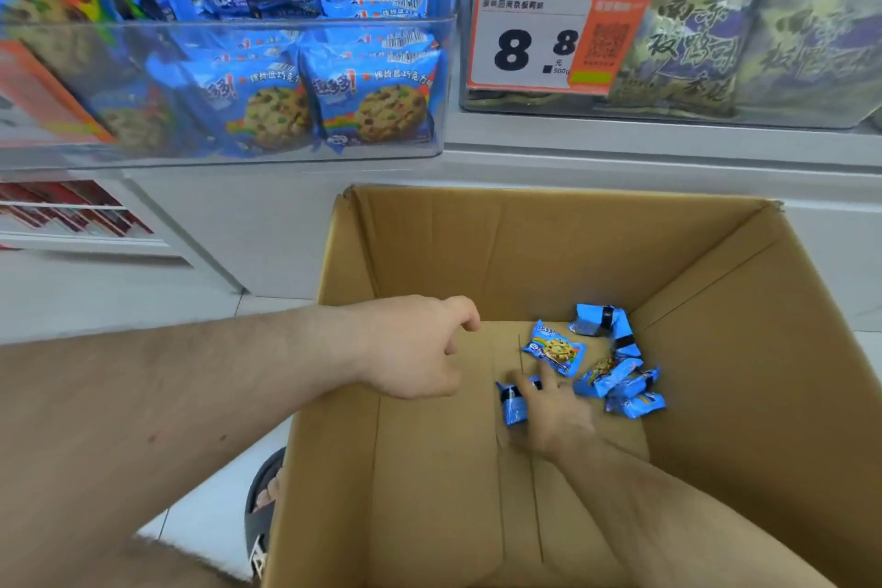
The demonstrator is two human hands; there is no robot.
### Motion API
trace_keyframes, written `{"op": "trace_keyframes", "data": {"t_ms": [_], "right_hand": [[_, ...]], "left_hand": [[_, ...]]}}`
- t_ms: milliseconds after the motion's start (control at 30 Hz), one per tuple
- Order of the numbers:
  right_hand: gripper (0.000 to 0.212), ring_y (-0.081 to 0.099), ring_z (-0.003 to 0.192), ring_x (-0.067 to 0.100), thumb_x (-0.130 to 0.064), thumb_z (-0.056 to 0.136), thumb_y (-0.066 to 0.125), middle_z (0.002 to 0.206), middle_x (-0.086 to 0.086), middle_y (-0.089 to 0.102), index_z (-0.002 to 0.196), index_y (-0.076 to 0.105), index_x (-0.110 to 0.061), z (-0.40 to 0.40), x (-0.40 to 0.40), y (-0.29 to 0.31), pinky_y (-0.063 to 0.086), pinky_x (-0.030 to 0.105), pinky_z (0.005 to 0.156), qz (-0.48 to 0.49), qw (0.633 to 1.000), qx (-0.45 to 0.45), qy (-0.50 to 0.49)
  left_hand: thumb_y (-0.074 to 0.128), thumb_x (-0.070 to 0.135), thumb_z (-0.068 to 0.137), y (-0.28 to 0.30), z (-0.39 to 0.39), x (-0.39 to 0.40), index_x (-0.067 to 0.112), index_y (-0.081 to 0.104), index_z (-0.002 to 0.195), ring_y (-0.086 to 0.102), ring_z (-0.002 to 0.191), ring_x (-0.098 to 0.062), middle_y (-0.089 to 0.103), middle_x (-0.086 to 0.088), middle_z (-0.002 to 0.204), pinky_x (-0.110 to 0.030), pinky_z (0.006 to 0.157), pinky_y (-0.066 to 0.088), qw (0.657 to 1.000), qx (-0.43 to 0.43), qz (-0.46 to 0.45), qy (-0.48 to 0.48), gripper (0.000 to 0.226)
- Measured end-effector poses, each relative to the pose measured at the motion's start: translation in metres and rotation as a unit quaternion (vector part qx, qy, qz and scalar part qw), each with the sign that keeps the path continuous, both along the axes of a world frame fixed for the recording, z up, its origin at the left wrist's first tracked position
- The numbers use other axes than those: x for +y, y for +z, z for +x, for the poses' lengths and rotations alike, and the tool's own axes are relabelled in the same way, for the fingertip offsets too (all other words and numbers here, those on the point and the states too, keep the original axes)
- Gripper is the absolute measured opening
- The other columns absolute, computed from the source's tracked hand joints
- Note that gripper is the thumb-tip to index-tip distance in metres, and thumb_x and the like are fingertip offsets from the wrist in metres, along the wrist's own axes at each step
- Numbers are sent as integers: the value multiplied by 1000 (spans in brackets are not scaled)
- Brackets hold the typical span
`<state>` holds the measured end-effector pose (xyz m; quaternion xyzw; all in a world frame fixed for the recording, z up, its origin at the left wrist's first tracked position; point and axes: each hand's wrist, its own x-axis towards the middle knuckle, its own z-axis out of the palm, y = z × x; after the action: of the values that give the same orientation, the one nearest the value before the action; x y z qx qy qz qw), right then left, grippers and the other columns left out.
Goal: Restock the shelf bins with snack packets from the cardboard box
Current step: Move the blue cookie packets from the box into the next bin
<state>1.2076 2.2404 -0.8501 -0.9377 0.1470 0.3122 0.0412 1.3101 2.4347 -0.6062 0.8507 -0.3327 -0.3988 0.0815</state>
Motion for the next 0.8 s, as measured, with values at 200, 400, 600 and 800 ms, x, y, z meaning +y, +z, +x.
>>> {"op": "trace_keyframes", "data": {"t_ms": [200, 400, 600, 800], "right_hand": [[42, 61, 103, 26, -32, 77, 65, 114, 4, 57, 116, 55, -20, 17, 5, 22, 47, 36, 83, -20, 999, 15, 28], [28, 65, 73, 16, -16, 70, 74, 82, 2, 69, 96, 65, -14, 33, 13, 112, 45, 25, 61, 666, 672, 187, -265], [40, 68, 92, 12, -44, 66, 82, 95, -3, 73, 101, 74, -29, 42, 33, 134, 49, 21, 65, 801, 548, 218, -100], [45, 53, 68, 17, -48, 82, 69, 95, 7, 68, 110, 60, -14, 68, -27, 66, 39, 28, 62, 526, 760, -15, -381]], "left_hand": [[59, 31, 91, -3, 3, 5, 34, 31, 142, 52, 107, -6, 50, 16, 127, -26, 93, 48, 1000, 4, 9, -3, 57], [73, 39, 79, -3, -3, 2, 42, 42, 132, 50, 111, -3, 44, 18, 125, -29, 94, 48, 999, 19, -44, -8, 61], [79, 28, 73, -5, -6, -2, 42, 53, 102, 52, 96, -2, 52, 15, 105, -25, 84, 47, 993, 13, -117, 7, 41], [78, 22, 79, -11, 11, 7, 27, 57, 94, 52, 63, 0, 62, 13, 78, -17, 60, 45, 982, 69, -142, 108, 26]]}}
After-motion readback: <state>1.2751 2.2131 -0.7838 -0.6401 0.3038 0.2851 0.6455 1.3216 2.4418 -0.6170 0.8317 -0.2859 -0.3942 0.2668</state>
